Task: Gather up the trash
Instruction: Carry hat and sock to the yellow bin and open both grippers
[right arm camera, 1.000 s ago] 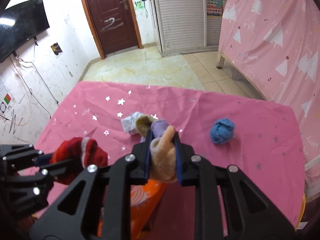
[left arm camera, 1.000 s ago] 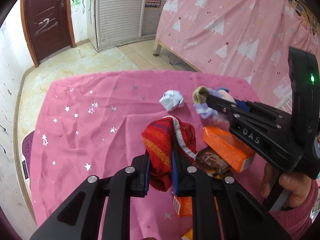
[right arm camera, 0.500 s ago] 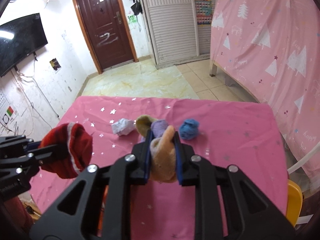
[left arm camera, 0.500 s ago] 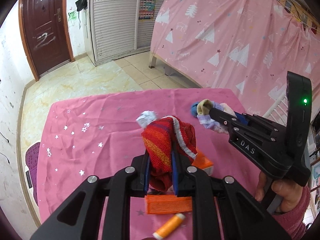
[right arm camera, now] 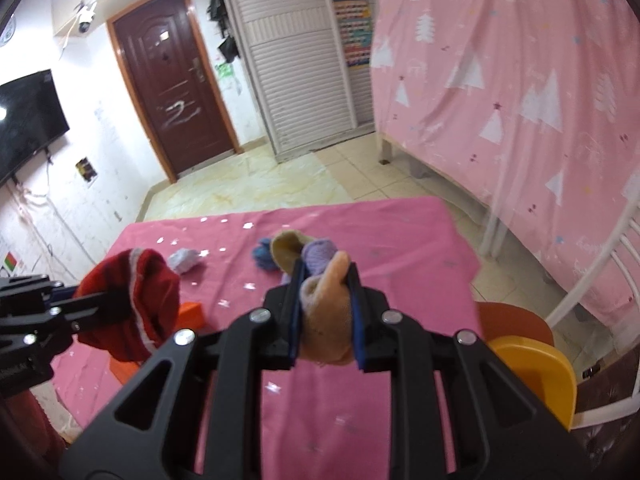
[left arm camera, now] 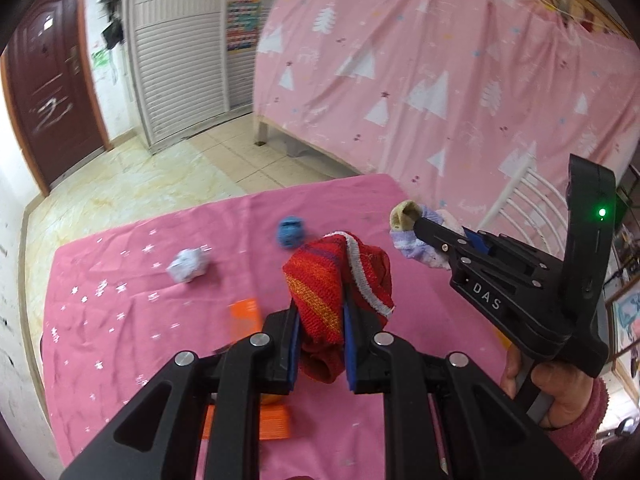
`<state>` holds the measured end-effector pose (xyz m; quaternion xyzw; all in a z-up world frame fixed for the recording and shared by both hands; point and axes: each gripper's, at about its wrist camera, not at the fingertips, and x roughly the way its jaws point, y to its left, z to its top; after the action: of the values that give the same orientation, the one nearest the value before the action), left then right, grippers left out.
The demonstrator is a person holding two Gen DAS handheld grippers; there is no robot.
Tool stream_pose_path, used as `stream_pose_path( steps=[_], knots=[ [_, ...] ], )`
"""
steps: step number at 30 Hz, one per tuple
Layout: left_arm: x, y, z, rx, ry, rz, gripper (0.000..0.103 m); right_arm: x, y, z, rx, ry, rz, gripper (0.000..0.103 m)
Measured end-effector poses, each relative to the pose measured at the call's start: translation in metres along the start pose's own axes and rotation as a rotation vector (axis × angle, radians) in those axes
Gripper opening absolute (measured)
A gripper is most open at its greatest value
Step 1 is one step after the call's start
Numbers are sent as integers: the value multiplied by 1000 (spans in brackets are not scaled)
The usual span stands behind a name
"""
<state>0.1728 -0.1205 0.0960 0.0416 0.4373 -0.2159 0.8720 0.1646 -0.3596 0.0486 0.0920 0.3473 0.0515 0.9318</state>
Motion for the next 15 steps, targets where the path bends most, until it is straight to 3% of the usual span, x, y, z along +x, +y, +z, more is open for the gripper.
stream_pose_path(
  steps=[15],
  knots=[
    [33, -105, 5, 148, 57, -44, 11, -36, -109, -48, 155, -22, -95, 19]
  ],
)
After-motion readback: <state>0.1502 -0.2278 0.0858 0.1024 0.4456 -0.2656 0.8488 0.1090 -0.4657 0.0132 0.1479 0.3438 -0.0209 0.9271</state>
